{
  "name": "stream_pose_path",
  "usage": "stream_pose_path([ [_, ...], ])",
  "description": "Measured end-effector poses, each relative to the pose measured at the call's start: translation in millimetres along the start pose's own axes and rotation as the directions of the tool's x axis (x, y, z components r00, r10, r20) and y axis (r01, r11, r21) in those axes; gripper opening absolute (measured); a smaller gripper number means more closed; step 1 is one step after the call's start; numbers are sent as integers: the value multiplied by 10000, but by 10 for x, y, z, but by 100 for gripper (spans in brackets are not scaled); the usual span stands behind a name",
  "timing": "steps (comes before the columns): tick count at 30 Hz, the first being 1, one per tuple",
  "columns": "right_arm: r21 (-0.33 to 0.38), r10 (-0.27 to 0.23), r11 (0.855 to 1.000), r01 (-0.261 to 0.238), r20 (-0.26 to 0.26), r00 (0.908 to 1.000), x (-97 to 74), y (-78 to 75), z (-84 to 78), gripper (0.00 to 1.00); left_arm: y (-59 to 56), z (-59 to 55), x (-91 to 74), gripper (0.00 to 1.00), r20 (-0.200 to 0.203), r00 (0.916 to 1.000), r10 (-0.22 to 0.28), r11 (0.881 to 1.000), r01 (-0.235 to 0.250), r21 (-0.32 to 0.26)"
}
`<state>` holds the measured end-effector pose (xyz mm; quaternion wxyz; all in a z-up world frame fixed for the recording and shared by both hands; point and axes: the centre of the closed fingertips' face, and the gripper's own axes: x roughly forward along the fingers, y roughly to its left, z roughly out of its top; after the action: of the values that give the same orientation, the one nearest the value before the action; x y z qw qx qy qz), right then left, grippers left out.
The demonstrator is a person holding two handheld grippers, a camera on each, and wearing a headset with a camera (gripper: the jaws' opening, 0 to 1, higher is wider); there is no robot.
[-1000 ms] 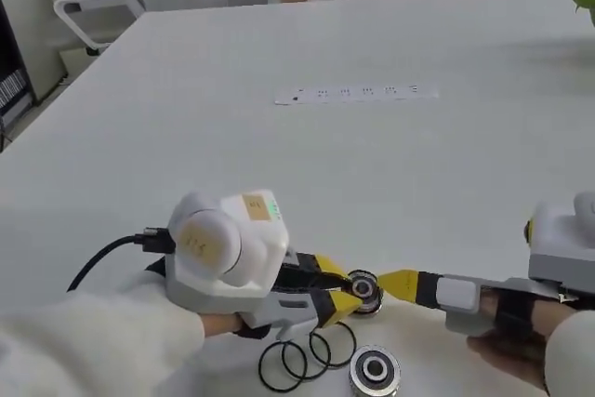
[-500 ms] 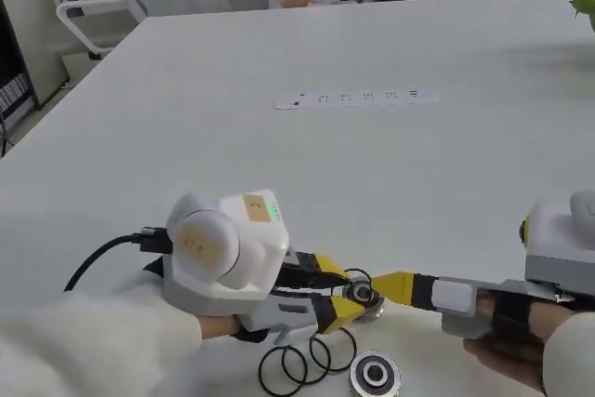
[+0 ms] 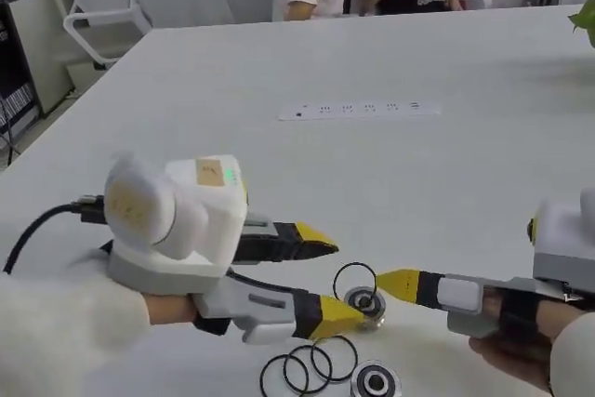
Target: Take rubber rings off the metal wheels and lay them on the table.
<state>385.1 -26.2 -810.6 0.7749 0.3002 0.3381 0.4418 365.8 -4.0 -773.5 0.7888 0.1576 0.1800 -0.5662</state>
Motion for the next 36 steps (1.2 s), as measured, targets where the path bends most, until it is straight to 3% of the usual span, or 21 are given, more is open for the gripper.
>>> stream_pose_path([
  [4,-283,159,9995,-161,-73,9998,5,102,40,0,12,74,-208,55,60,9999,85,9999,-85,58],
  [12,-963,378,9945,-408,-325,9988,11,300,95,0,0,162,-610,64,51,9988,486,9977,-488,468],
  [19,-1295,667,9890,-718,-436,9968,22,487,130,0,-31,173,-1019,72,255,9923,1209,9915,-1219,449],
  [26,-1669,926,9802,-1067,-900,9916,87,662,90,0,-131,-35,-1408,79,-85,9804,1967,9801,-1964,273],
  [36,-2029,1306,9647,-1681,-1859,9738,280,890,-52,0,-271,-389,-1723,84,-175,9587,2839,9547,-2844,-874],
])
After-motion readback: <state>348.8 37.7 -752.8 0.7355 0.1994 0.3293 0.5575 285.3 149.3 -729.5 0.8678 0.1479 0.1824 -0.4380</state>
